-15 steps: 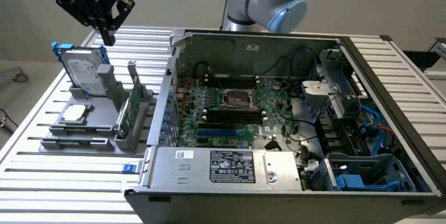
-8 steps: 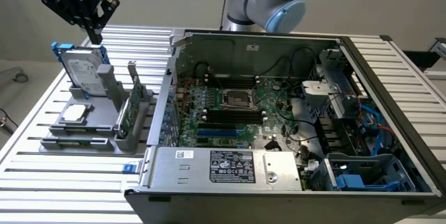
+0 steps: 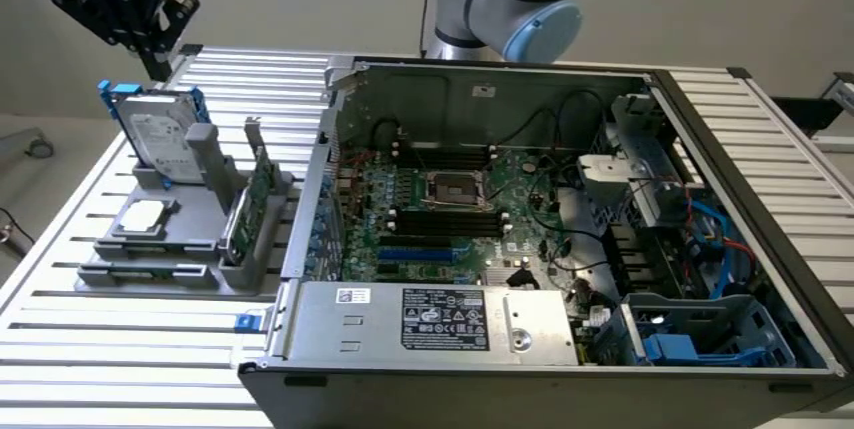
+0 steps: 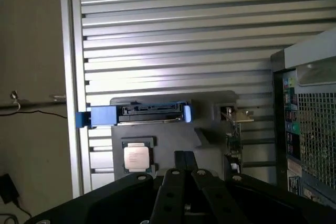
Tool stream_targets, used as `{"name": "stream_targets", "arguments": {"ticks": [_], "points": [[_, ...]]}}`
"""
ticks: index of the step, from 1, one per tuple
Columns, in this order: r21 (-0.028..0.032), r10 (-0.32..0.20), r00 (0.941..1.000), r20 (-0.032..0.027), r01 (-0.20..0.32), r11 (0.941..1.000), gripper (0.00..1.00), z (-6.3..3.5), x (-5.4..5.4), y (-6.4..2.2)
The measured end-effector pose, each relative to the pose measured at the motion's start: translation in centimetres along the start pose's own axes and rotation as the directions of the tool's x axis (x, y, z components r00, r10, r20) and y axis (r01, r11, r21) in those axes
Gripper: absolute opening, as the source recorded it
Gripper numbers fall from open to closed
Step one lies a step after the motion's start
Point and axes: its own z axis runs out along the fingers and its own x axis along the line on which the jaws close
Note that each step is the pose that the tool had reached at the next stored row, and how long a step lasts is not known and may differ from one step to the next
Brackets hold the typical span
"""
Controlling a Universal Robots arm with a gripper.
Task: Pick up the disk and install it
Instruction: 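Reach for the disk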
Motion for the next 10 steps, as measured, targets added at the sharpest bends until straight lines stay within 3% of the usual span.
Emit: {"name": "stream_targets", "arguments": {"ticks": [7,10], "points": [[-0.0109,0.0,1.0,-0.0007,0.0,0.9999,0.11,0.57,2.0,0.89],[-0.0127,-0.001,1.0,-0.0008,0.001,0.9999,0.11,0.82,2.7,1.32]]}}
